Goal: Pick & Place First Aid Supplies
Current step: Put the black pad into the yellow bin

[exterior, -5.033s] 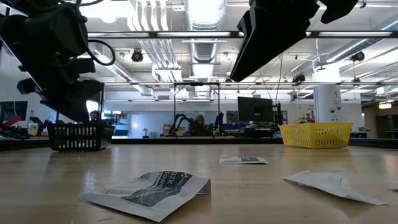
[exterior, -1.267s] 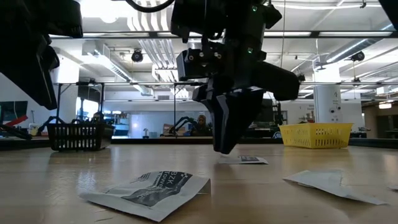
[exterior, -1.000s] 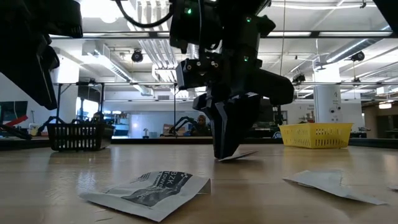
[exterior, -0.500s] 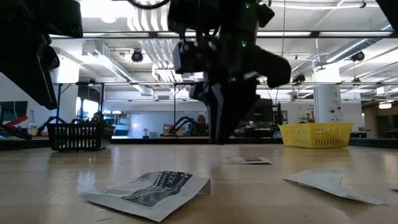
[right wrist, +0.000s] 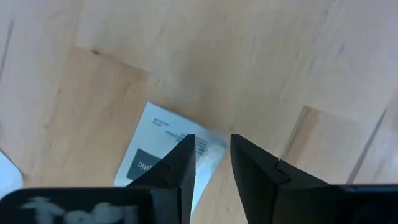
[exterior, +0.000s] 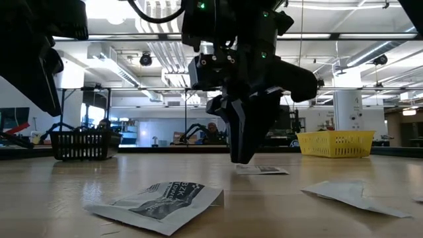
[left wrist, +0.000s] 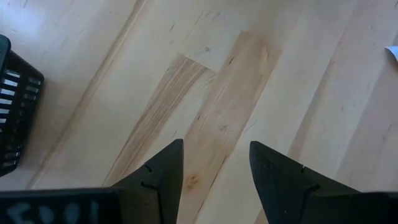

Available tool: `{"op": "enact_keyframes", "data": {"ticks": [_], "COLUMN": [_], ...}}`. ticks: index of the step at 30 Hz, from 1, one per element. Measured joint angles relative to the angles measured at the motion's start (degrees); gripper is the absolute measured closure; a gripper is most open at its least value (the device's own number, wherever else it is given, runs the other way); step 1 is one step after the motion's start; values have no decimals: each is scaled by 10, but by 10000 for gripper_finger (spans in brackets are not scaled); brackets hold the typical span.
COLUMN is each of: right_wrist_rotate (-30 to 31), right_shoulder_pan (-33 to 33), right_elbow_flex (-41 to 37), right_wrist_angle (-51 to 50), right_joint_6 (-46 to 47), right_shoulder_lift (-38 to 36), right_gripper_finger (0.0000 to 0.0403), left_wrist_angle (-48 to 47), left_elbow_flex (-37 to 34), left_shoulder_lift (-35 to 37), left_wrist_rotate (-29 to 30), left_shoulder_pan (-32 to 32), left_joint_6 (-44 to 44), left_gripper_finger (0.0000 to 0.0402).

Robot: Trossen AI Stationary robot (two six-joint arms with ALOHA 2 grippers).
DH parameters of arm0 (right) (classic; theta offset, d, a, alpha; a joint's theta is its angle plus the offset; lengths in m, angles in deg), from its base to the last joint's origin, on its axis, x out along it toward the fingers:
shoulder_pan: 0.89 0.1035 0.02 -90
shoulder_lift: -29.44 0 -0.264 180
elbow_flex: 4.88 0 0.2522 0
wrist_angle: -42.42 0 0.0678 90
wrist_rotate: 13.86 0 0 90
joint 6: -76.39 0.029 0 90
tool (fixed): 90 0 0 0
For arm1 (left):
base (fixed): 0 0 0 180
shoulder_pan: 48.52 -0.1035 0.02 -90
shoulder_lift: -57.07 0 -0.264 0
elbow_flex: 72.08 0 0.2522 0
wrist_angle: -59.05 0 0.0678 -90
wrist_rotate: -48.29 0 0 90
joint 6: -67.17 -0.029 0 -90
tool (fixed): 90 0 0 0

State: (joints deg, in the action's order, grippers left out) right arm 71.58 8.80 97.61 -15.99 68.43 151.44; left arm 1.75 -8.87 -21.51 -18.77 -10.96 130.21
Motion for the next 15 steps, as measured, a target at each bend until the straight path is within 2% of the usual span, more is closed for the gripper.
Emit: {"op": "enact_keyframes", "data": {"ticks": [11, 15], "right_wrist_rotate": [0, 0], "right_shoulder_pan": [-2, -2], "right_elbow_flex": [-15, -16], "right_wrist_angle": [9, 10], "right_joint_6": [3, 5], "right_shoulder_lift": [0, 0], "right_gripper_finger": [304, 319], "left_wrist_angle": [0, 1], "left_elbow_flex": [0, 0], "left_shoulder_lift": [0, 0], "left_wrist_rotate": [0, 0], "left_shoulder_pan": [0, 0], "left_joint_6": [0, 0], "left_gripper_finger": [225, 225]}}
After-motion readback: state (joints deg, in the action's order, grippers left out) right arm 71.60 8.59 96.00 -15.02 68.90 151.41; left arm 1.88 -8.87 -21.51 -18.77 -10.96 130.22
